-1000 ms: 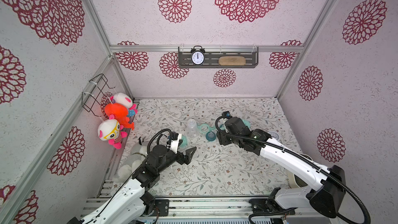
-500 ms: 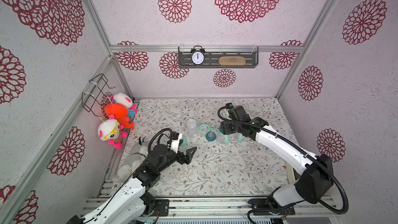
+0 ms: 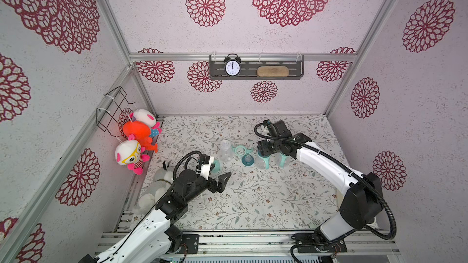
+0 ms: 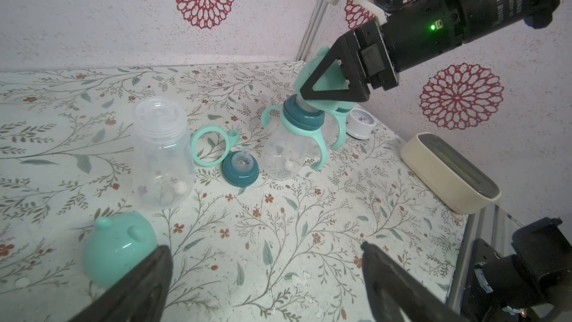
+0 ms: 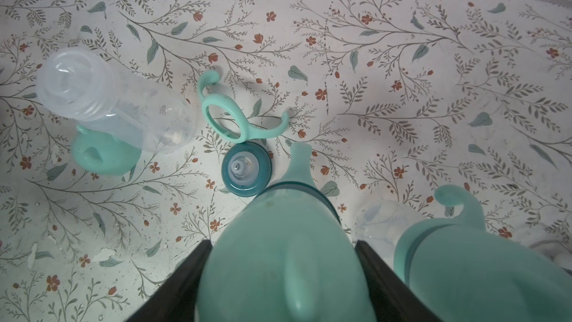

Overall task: Assemble the baby bottles
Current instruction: Close the lid on the baby bottle.

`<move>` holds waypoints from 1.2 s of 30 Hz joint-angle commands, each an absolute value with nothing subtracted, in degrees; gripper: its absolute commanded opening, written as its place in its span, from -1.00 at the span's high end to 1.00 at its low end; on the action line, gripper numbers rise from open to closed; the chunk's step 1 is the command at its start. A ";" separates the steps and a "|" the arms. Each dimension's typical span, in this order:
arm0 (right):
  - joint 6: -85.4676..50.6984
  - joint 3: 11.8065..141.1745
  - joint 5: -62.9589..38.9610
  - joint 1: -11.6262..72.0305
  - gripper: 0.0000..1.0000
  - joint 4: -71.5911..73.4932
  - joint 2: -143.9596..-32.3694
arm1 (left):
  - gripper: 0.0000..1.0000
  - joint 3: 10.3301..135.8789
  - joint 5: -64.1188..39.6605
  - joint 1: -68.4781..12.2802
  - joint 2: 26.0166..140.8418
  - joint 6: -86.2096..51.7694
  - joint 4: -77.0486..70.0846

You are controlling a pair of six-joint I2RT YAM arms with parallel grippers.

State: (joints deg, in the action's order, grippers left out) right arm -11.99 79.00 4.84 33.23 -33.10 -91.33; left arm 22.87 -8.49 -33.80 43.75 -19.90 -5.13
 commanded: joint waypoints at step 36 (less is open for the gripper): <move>-9.53 83.97 7.56 32.52 -0.42 -40.09 -97.46 | -0.95 24.13 -9.15 -33.22 43.42 -19.62 -5.43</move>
State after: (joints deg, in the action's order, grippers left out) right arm -10.59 83.13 5.80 32.82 -37.12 -96.95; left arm 22.87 -8.54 -33.80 43.77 -19.90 -5.15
